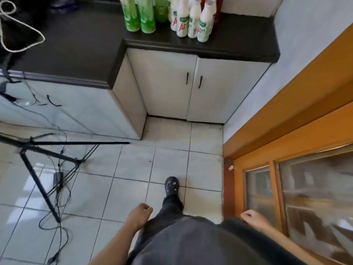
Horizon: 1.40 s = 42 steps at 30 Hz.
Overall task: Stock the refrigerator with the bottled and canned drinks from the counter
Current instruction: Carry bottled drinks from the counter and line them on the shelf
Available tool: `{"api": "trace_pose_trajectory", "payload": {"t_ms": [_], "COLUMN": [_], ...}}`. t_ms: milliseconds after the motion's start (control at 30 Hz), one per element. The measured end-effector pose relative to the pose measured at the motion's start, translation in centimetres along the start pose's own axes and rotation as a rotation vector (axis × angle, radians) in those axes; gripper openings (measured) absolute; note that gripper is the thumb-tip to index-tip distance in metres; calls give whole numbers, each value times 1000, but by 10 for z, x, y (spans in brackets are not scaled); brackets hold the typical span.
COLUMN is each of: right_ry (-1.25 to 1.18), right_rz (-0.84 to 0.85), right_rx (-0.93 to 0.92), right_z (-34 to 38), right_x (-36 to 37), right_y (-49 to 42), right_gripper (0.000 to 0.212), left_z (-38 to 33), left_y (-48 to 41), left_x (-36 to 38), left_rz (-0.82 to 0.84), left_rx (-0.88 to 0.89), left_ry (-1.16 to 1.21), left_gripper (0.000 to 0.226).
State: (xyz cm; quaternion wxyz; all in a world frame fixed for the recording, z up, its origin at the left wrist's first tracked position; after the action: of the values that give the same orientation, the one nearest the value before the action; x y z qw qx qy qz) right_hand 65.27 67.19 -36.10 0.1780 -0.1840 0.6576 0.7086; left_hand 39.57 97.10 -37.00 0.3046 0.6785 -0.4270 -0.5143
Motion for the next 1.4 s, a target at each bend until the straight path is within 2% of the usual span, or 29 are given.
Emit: {"api": "trace_pose_trajectory", "payload": {"t_ms": [100, 200, 300, 467, 667, 767, 833, 1033, 1100, 1267, 1333, 1400], "right_ry": [-99, -142, -127, -82, 3, 71, 115, 120, 86, -47, -108, -154], "right_rz": [-73, -110, -97, -68, -86, -64, -37, -44, -26, -52, -109, -179], "right_rx": [-43, -89, -121, -166, -258, -345, -372, -419, -431, -464, -517, -576], "right_z": [53, 101, 138, 191, 275, 333, 371, 472, 498, 547, 567, 591], "right_x": [-24, -37, -43, -64, -110, -135, -152, -207, -223, -254, -264, -278], "right_y": [8, 10, 10, -6, -45, -73, -88, -117, -124, -125, -120, -113], "right_gripper": [14, 21, 25, 24, 16, 15, 16, 19, 15, 21, 23, 22], "left_z": [-53, -92, -112, -144, -183, -200, -204, -217, -238, -315, -345, -371], "left_y": [-33, -60, -80, -102, -131, -149, -161, -194, -207, -224, -222, -218], "left_x": [-53, -84, -106, -151, -230, -269, -289, -327, -338, -371, -398, -435], "left_rz": [-63, 26, 111, 116, -74, -171, -180, -84, -34, 55, -30, -252], "left_rx": [98, 179, 163, 189, 241, 248, 190, 73, 93, 226, 299, 418], "left_ry": [-1, -60, -91, 92, 313, 313, 290, 177, 198, 387, 543, 616], "left_gripper": [27, 19, 33, 17, 12, 12, 13, 15, 14, 17, 17, 12]}}
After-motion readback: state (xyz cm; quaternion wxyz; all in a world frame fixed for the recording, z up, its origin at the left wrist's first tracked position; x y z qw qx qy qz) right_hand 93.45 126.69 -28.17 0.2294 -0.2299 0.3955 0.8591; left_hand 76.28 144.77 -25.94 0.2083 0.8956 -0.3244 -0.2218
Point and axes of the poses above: each hand's wrist, its own y-axis away from the middle knuckle, its own x-axis out of the palm, z = x × y, the point moved 4 cm from there along -y, towards the middle knuckle, and after that the axes turned 2 degrees about y, right-handed, at the moved point
